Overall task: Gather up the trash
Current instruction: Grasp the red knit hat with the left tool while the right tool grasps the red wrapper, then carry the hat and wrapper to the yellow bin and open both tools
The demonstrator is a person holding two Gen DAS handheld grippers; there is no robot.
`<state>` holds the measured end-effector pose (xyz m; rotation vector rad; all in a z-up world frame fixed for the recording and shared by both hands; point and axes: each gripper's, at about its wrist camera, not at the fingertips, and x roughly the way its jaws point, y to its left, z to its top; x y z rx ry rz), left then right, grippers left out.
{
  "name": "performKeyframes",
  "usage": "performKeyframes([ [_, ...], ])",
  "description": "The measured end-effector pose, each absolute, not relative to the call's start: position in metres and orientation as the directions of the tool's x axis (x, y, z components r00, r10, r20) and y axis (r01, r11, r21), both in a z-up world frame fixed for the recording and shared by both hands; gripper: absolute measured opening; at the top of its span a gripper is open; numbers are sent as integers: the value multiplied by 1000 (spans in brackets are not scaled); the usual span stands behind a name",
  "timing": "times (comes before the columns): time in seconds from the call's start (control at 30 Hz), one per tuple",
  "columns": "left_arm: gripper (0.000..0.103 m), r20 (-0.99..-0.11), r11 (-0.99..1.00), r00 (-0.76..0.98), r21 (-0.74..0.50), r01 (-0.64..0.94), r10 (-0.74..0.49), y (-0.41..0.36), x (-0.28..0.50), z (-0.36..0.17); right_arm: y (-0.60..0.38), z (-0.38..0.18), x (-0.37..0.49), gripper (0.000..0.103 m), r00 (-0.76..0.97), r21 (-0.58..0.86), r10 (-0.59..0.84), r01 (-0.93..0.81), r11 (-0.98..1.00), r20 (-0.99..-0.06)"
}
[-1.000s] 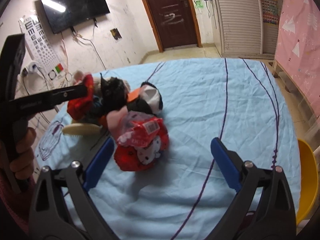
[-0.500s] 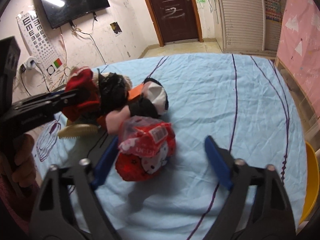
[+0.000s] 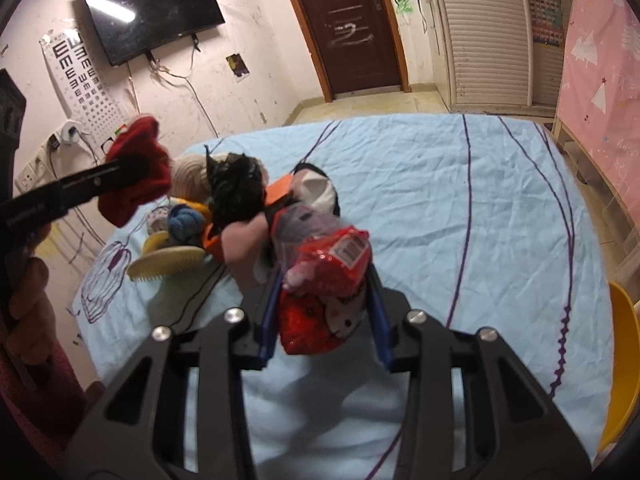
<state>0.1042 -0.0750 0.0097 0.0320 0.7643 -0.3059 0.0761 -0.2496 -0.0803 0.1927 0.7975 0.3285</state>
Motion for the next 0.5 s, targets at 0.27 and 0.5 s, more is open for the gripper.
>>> performKeyframes([
  [0.27,19,-659,942,686,-113,315,-308,-80,95,28,-272,-66,62,37,700,307,351,-194,932,-622],
  [0.5,20,-649,922,678,-102,373,-346,-107,89,41,-309,-53,48,37,755,317,305,-135,939,-580],
])
